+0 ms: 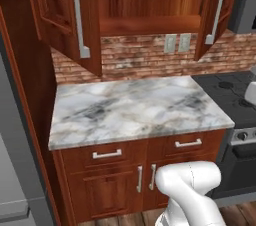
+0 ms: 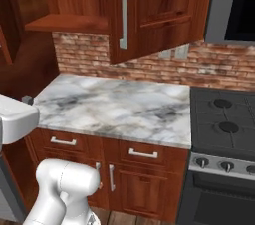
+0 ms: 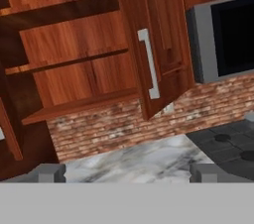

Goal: Open the cabinet and move the ladle to the pot. Then close the cabinet.

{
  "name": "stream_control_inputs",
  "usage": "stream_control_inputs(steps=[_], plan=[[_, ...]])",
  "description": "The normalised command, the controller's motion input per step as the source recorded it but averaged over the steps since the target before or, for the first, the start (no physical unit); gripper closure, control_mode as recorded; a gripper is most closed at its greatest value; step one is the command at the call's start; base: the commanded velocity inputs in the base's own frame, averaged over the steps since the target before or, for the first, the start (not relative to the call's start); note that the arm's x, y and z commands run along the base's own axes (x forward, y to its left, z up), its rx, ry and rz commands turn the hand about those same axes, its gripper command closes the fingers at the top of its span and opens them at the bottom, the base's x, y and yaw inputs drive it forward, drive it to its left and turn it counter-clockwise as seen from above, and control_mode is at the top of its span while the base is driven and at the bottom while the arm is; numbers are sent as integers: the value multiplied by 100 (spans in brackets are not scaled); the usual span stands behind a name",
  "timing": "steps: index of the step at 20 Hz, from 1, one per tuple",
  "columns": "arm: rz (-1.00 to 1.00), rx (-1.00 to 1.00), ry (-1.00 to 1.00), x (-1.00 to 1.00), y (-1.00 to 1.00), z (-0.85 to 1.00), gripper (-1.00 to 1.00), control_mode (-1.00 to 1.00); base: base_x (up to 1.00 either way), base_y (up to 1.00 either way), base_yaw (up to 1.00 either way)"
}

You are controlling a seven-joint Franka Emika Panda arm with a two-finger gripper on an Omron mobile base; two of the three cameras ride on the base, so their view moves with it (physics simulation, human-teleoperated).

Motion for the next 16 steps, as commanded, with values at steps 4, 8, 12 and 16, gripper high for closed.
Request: stream_control_inputs(steps=[4,8,12,16], plan=[[0,0,0,0,0,0,-100,100,0,40,0],[0,0,0,0,0,0,-100,100,12,9,0],[0,0,0,0,0,0,-100,100,20,1,0],[0,0,0,0,0,0,-100,100,19,18,0]])
